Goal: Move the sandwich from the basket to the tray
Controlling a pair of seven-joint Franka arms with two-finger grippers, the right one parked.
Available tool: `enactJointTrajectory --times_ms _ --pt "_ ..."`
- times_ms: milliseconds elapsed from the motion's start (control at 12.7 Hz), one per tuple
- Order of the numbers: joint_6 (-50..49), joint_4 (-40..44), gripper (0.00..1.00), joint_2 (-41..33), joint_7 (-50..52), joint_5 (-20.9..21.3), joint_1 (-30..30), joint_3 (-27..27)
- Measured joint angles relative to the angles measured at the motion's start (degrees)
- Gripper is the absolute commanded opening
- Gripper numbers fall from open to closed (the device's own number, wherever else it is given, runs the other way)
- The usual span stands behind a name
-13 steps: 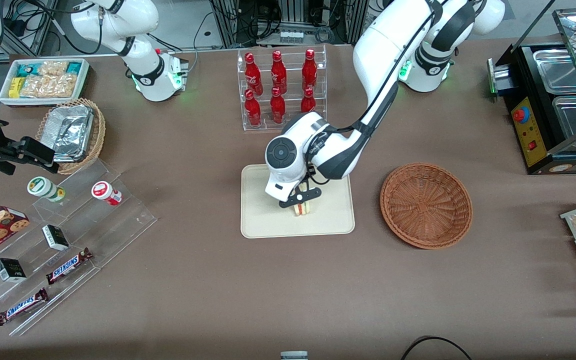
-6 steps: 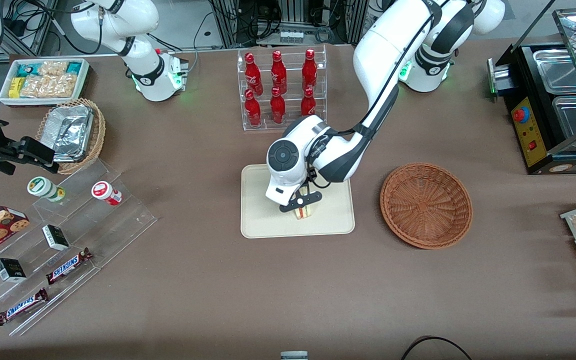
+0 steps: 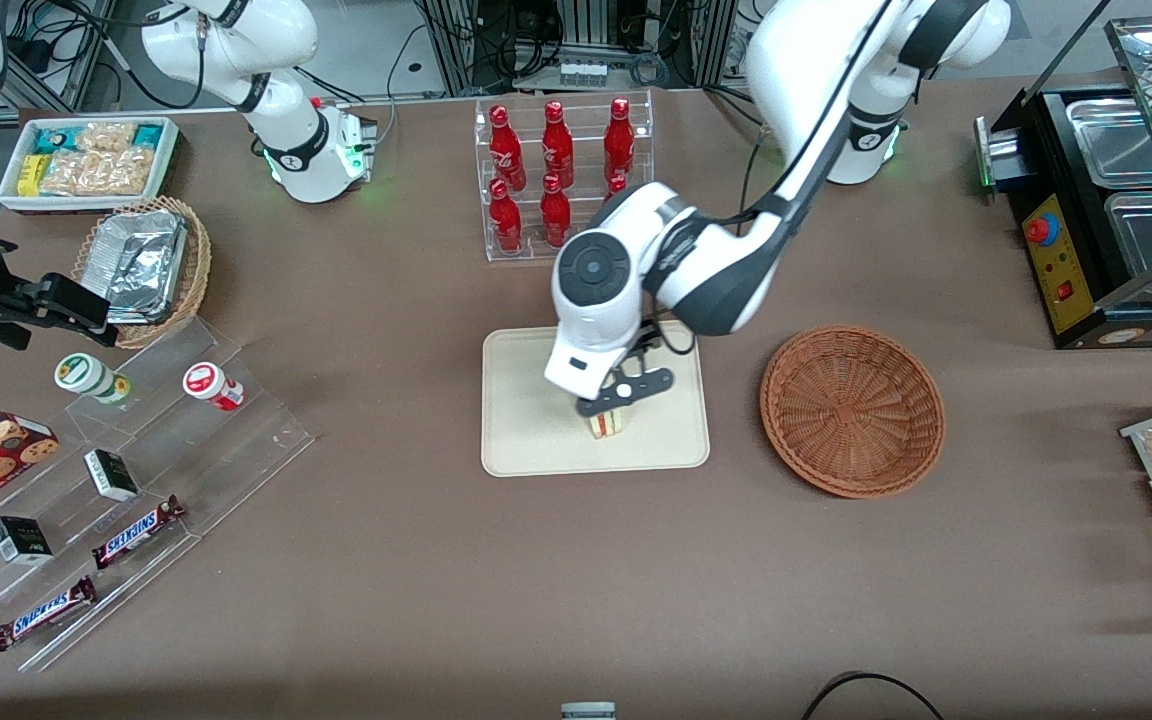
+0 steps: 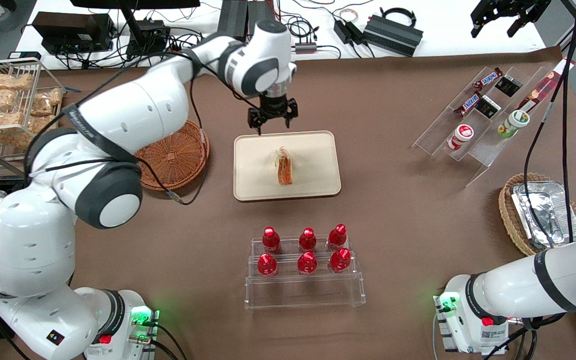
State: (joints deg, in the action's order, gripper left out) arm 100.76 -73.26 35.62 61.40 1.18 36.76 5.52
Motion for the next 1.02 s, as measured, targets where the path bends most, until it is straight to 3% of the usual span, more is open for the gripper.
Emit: enactJointTrajectory --times_ms 315,787,1022 --pt "-3.51 -4.57 1.0 -3.67 -6.72 0.89 -2.09 -5.67" --pt "-4.17 -15.13 1.0 -14.7 -23.61 1.15 -12.09 -6.47" --pt "-9.46 -18.01 1.0 -21.38 -33.21 1.19 -17.3 -5.77"
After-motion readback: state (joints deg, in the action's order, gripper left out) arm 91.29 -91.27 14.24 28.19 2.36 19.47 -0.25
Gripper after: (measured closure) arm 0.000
